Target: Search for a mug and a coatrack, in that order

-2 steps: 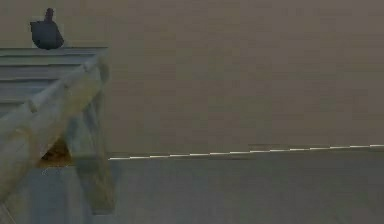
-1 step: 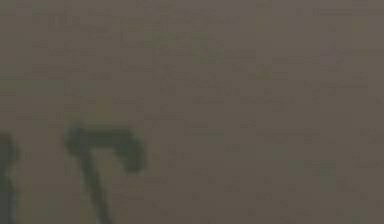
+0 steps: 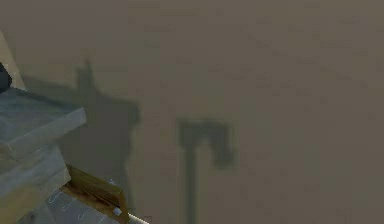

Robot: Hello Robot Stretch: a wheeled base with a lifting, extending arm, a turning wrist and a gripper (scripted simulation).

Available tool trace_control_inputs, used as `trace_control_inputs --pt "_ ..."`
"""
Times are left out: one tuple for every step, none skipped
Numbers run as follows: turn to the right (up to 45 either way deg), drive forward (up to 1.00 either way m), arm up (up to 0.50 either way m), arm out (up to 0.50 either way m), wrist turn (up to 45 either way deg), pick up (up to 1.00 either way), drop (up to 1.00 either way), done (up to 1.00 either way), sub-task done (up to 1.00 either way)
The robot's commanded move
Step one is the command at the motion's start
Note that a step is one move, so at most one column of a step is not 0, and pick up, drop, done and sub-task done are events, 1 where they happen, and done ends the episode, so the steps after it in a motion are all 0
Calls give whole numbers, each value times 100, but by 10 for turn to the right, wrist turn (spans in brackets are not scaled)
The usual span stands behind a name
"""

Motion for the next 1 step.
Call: trace_control_inputs --pt "0 5 0 0 0 0 0 0 0"
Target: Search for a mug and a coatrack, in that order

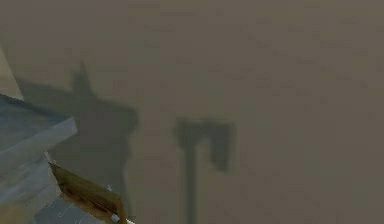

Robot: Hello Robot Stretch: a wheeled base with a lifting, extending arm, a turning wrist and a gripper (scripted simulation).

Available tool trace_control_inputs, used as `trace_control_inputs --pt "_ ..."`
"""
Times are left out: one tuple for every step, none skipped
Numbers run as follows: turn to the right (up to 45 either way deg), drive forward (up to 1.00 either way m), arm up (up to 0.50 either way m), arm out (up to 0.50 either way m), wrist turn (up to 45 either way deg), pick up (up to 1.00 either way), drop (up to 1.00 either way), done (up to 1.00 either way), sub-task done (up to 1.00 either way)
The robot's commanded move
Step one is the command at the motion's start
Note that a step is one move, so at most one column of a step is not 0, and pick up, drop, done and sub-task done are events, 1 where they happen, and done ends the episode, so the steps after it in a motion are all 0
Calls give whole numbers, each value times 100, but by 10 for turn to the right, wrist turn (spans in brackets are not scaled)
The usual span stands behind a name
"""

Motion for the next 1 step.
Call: trace_control_inputs --pt "-390 0 0 0 0 0 0 0 0"
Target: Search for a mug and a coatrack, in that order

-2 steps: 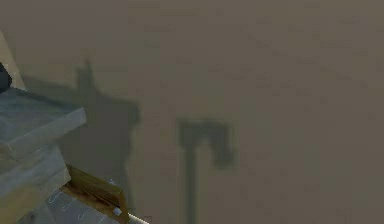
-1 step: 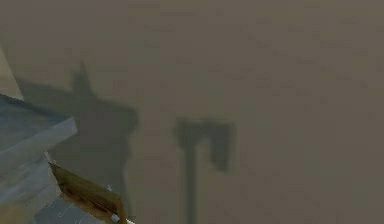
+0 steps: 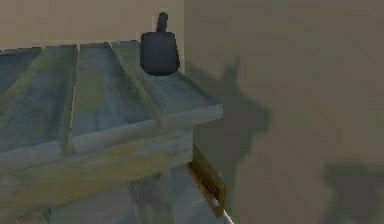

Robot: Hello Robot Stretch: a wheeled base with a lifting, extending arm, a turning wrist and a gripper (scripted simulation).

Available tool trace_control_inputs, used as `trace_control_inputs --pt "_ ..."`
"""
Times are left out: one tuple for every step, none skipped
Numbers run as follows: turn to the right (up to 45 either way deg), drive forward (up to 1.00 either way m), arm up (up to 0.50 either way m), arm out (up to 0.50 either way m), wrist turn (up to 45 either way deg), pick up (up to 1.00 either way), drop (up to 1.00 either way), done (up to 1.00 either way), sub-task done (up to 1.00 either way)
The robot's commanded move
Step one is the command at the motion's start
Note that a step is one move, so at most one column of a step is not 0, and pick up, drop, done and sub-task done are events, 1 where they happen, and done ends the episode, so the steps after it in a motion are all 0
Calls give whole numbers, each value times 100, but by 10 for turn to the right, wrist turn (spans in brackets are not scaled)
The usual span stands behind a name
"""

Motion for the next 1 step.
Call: trace_control_inputs --pt "0 0 0 0 0 0 0 100 0"
